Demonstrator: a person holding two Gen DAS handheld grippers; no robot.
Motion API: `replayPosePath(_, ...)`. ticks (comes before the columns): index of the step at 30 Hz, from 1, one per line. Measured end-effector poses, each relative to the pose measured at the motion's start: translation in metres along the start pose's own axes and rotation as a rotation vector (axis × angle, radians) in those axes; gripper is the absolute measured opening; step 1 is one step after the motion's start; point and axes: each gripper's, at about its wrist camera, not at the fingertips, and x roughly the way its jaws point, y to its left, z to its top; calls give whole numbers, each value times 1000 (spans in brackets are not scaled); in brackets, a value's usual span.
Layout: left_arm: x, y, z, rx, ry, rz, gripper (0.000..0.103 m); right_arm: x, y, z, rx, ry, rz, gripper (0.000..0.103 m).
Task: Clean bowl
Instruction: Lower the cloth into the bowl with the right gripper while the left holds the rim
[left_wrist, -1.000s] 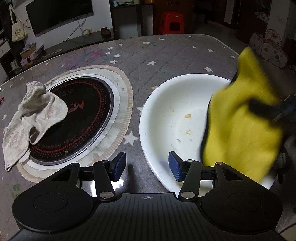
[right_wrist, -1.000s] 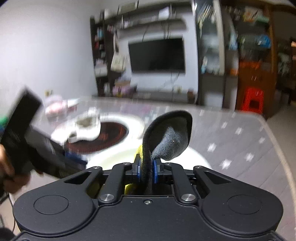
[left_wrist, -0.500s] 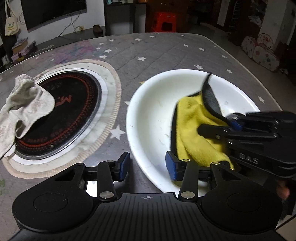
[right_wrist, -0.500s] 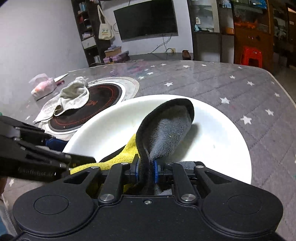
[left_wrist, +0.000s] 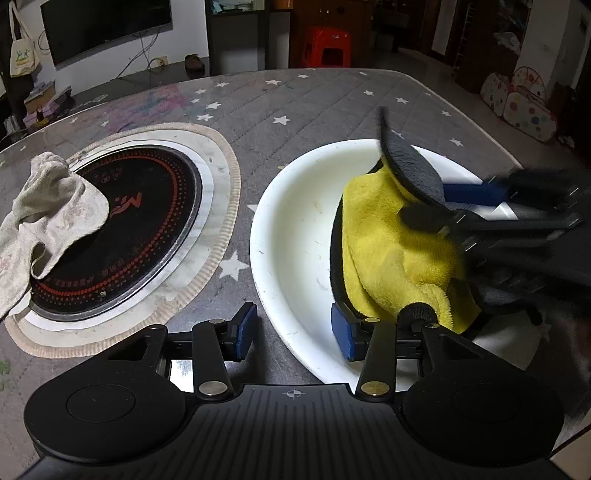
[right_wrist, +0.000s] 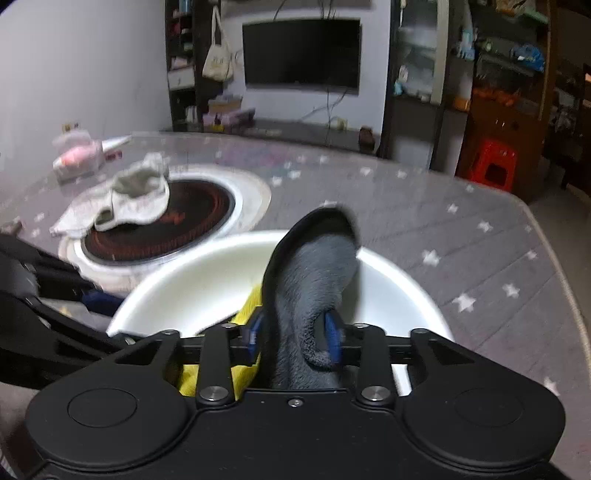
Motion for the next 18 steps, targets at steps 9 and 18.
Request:
replayPosePath(9,-7,-1,-3,-4,-9,8,50,-12,15,16,4,-90,55,47)
replayPosePath(18,-17,9,-8,-21,-28,19,61,41,-14,-6,178,113,102,47)
